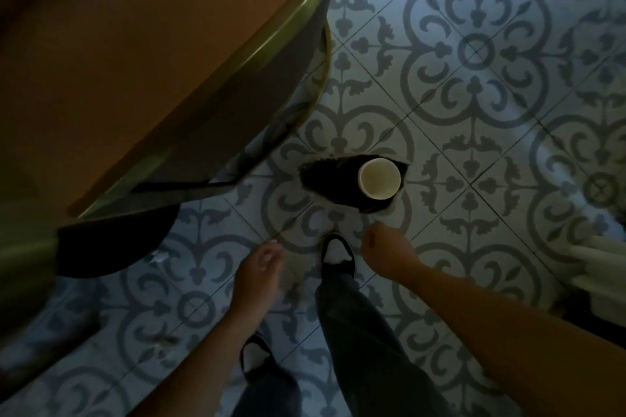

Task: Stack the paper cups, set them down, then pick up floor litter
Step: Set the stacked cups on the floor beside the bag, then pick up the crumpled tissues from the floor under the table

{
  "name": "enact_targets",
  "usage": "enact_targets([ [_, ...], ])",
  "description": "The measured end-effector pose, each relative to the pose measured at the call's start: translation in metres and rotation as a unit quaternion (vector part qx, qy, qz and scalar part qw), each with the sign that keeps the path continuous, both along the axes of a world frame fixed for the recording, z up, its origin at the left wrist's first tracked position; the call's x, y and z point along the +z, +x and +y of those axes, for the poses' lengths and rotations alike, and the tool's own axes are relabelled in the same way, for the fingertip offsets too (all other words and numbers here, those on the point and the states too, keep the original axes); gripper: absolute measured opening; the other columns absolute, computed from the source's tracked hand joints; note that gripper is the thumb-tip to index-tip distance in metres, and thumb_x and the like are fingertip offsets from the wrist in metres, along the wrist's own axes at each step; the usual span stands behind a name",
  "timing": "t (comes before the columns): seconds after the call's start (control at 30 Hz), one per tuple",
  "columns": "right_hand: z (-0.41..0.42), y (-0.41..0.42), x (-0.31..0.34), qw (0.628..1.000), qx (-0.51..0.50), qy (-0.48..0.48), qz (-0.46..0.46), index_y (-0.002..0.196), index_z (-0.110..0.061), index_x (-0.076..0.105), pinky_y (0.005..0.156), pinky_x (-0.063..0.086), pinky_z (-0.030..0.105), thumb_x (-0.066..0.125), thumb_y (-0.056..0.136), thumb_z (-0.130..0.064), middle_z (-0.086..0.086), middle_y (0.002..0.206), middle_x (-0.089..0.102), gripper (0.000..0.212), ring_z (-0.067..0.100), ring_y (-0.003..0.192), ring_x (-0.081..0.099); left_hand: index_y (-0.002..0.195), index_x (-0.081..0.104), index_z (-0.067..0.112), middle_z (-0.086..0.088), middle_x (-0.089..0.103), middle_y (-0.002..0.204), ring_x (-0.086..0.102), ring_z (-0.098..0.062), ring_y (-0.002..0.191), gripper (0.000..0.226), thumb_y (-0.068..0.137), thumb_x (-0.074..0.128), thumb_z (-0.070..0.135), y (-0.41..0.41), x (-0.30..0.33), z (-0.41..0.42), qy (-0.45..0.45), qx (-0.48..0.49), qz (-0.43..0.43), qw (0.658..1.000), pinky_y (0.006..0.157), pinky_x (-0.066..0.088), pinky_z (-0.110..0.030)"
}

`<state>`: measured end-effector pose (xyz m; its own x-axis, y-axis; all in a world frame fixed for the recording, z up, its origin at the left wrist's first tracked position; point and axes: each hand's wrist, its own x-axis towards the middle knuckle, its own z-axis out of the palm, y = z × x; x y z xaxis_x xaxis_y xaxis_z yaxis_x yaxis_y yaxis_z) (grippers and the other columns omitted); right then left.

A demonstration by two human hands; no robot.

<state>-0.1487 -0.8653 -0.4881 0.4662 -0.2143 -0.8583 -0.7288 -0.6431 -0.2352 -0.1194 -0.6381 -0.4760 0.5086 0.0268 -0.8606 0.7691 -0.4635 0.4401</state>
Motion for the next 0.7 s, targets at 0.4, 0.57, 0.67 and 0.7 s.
enact_targets([
  [0.4,0.143,-0.053,0.036,0.989,0.138,-0.032,-0.043,0.096,-0.008,0.060,0.077,0.050,0.033,0.043,0.092,-0.016,0.010,0.099,0.061,0.019,0.025,0.089,0.058,0.088,0.066,0.032,-0.005,0.072,0.102,0.070,-0.023,0.094,0.018,0.093,0.061,0.015,-0.116,0.032,0.176,0.025,0.044,-0.063,0.997,0.086,0.057,-0.045],
  [0.57,0.191,-0.077,0.045,0.983,0.156,-0.050,-0.085,0.092,-0.011,0.064,0.078,0.052,0.040,0.051,0.085,-0.018,0.012,0.095,0.066,0.016,0.030,0.088,0.062,0.088,0.067,0.025,-0.007,0.071,0.099,0.068,-0.026,0.094,0.014,0.091,0.063,0.011,-0.172,0.041,0.239,0.042,0.094,-0.074,0.992,0.084,0.057,-0.043],
  [0.67,0.216,-0.094,0.043,0.981,0.160,-0.049,-0.102,0.093,-0.018,0.059,0.074,0.052,0.033,0.052,0.086,-0.020,0.003,0.092,0.061,0.011,0.019,0.083,0.059,0.084,0.066,0.022,-0.008,0.071,0.094,0.068,-0.026,0.089,0.015,0.090,0.063,0.009,-0.200,0.041,0.262,0.060,0.121,-0.090,0.987,0.075,0.055,-0.037],
  [0.7,0.222,-0.098,0.038,0.979,0.169,-0.049,-0.103,0.090,-0.019,0.057,0.073,0.052,0.032,0.052,0.086,-0.021,0.000,0.087,0.059,0.007,0.018,0.082,0.059,0.081,0.065,0.023,-0.009,0.071,0.092,0.068,-0.026,0.088,0.018,0.089,0.063,0.008,-0.207,0.038,0.267,0.066,0.136,-0.092,0.984,0.072,0.053,-0.034],
])
